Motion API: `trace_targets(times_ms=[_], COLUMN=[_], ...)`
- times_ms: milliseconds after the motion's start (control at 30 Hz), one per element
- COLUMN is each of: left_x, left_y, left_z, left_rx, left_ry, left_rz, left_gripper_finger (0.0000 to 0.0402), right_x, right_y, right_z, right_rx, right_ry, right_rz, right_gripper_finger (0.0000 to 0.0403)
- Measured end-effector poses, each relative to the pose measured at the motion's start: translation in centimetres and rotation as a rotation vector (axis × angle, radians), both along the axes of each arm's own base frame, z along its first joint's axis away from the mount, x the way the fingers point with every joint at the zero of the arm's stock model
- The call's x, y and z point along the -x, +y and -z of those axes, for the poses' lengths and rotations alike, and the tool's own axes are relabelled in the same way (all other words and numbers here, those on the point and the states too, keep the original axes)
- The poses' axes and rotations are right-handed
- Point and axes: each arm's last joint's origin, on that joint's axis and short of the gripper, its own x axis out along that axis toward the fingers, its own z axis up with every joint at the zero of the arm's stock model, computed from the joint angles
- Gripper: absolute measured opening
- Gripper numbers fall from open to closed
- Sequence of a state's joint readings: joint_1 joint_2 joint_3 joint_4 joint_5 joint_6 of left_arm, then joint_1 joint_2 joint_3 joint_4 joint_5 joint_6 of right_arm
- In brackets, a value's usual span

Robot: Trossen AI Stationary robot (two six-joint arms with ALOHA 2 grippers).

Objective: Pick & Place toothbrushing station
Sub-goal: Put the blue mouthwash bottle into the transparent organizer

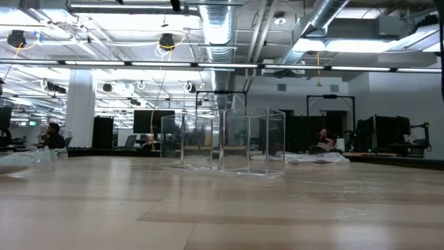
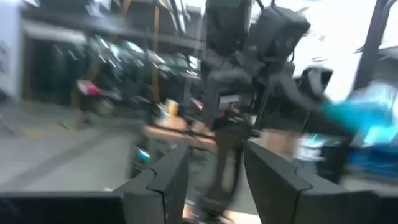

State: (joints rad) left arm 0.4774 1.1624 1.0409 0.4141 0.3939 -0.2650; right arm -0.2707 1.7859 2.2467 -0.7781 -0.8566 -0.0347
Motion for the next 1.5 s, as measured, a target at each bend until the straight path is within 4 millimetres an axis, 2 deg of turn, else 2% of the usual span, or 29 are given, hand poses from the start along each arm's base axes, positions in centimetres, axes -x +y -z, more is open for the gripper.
trace_targets(times_ms=[167, 333, 433, 533, 700, 800, 967, 1200, 1500], left_x=[2.0, 3.7, 4.3, 4.4, 4.3, 4.4, 4.3, 4.2, 3.0], left_y=[-0.7, -2.0, -2.4, -2.5, -2.5, -2.5, -2.6, -2.6, -2.5], left_z=[-1.9, -4.3, -5.5, -6.1, -6.1, -6.1, -6.1, -6.1, -5.5], left_rx=[-0.118, -0.277, -0.320, -0.327, -0.301, -0.273, -0.251, -0.223, -0.194], left_ry=[-0.074, -0.149, -0.183, -0.200, -0.200, -0.207, -0.209, -0.214, -0.188], left_rz=[-0.132, -0.228, -0.248, -0.251, -0.237, -0.198, -0.160, -0.139, -0.095], left_gripper_finger=[0.0136, 0.0139, 0.0143, 0.0149, 0.0157, 0.0157, 0.0154, 0.0153, 0.0153], right_x=[-0.3, -1.1, -2.0, -3.0, -5.4, -5.7, -5.5, -5.4, -6.5], right_y=[-1.5, -2.8, -2.9, -2.9, -2.6, -3.0, -3.8, -3.8, -4.5], right_z=[-2.6, -3.3, -3.6, -2.6, 1.0, 2.1, 2.5, 2.5, 3.9], right_rx=[-0.086, -0.155, -0.186, -0.210, -0.234, -0.231, -0.233, -0.212, -0.213], right_ry=[-0.181, -0.279, -0.399, -0.439, -0.473, -0.512, -0.578, -0.584, -0.553], right_rz=[0.148, 0.321, 0.331, 0.313, 0.289, 0.300, 0.311, 0.290, 0.290], right_gripper_finger=[0.0062, 0.0062, 0.0062, 0.0062, 0.0062, 0.0062, 0.0062, 0.0062, 0.0062])
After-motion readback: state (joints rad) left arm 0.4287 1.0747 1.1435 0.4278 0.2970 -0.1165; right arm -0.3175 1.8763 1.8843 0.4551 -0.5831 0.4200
